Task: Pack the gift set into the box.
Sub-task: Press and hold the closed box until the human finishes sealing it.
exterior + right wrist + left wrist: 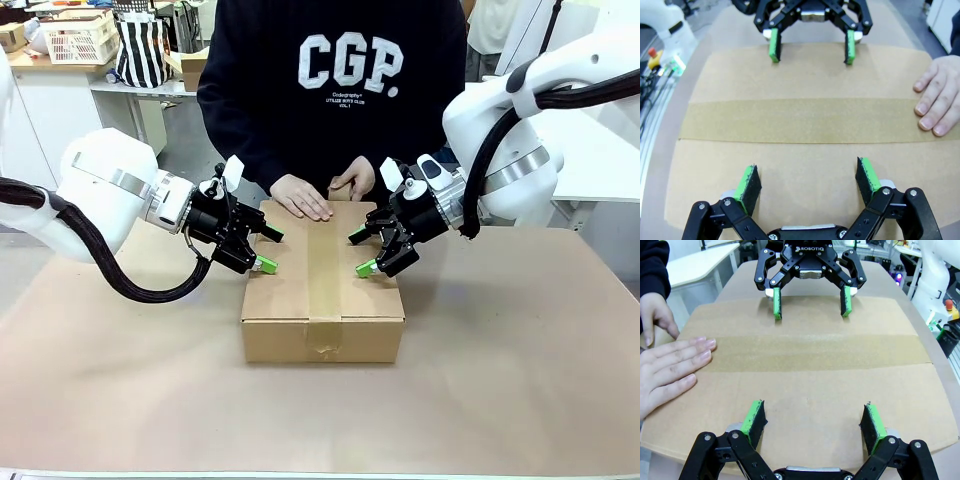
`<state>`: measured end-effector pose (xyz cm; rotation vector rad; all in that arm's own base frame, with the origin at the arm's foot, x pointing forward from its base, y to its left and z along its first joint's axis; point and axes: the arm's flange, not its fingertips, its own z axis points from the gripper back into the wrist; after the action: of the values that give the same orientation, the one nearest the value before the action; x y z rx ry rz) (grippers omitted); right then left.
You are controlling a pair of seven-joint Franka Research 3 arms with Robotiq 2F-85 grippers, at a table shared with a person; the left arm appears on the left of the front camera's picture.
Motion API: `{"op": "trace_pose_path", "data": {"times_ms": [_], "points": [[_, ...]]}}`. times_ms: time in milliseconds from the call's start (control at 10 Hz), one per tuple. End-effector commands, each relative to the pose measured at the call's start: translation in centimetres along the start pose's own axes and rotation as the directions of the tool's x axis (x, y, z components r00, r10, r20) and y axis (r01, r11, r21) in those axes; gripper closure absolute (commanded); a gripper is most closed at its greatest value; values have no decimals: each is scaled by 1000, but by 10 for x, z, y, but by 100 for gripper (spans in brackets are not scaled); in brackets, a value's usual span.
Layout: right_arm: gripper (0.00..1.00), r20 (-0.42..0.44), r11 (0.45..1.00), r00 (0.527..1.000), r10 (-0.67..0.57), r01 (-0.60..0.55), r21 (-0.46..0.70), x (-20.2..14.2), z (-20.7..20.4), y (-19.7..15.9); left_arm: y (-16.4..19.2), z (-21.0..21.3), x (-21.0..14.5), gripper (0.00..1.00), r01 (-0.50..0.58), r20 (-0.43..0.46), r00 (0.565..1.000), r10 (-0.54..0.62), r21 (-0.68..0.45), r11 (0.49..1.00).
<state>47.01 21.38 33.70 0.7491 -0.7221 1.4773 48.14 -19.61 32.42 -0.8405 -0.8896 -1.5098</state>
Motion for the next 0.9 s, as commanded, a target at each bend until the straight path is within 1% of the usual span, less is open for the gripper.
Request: {"op": "trace_pose_path", "data": {"times_ms": [0, 800], "points": [[0, 3, 1000, 1000, 6, -6, -4, -3, -2, 0, -1, 0, -2, 0, -4, 1, 1000, 4, -1, 1000], [0, 3, 1000, 1000, 6, -6, -4, -3, -2, 0, -1, 0, -2, 0, -4, 1, 1000, 4, -1, 1000]]}}
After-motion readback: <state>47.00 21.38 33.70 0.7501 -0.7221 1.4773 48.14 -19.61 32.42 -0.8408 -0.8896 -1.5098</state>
